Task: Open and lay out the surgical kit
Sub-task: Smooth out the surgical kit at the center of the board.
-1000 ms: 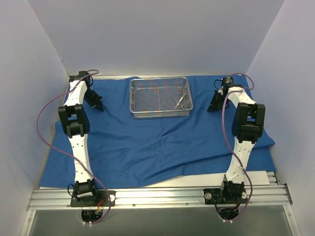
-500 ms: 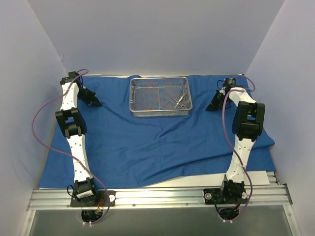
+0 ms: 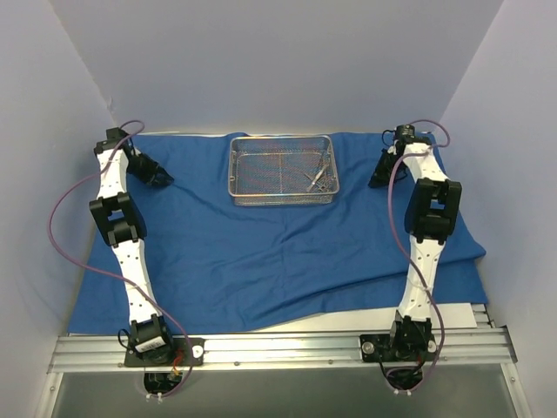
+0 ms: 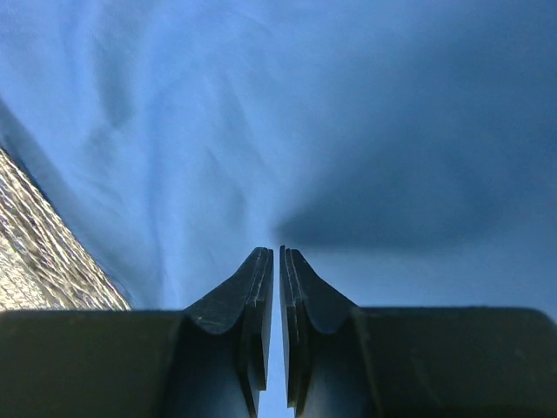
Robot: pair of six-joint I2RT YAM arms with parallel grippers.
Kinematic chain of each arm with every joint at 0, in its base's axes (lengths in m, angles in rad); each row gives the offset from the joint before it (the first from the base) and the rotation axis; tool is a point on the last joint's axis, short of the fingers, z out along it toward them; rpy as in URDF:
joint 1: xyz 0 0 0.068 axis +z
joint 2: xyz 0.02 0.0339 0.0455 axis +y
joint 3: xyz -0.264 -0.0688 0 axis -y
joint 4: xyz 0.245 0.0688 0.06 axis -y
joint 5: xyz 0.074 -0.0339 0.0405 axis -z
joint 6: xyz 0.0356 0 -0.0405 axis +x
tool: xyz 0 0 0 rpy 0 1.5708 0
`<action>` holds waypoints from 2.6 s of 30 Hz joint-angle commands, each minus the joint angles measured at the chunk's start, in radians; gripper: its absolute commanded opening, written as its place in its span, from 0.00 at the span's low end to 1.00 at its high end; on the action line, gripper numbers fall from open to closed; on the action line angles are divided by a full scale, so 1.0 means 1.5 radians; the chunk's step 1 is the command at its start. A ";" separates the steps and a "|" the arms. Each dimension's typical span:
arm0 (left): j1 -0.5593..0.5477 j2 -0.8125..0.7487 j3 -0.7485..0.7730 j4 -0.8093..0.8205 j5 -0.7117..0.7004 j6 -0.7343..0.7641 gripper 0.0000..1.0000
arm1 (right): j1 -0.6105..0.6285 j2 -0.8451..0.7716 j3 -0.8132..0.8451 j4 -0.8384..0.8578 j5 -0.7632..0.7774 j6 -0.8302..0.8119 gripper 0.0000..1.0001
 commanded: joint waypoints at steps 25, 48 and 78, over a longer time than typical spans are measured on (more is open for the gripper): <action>-0.254 -0.658 -0.710 0.317 -0.016 0.103 0.49 | -0.246 -0.610 -0.623 -0.168 0.273 0.054 0.00; -0.269 -0.709 -0.701 0.281 -0.020 0.115 0.49 | -0.235 -0.465 -0.717 -0.230 0.532 0.292 0.00; -0.257 -0.689 -0.660 0.230 -0.038 0.120 0.49 | -0.058 -0.534 -0.764 -0.027 0.295 0.219 0.00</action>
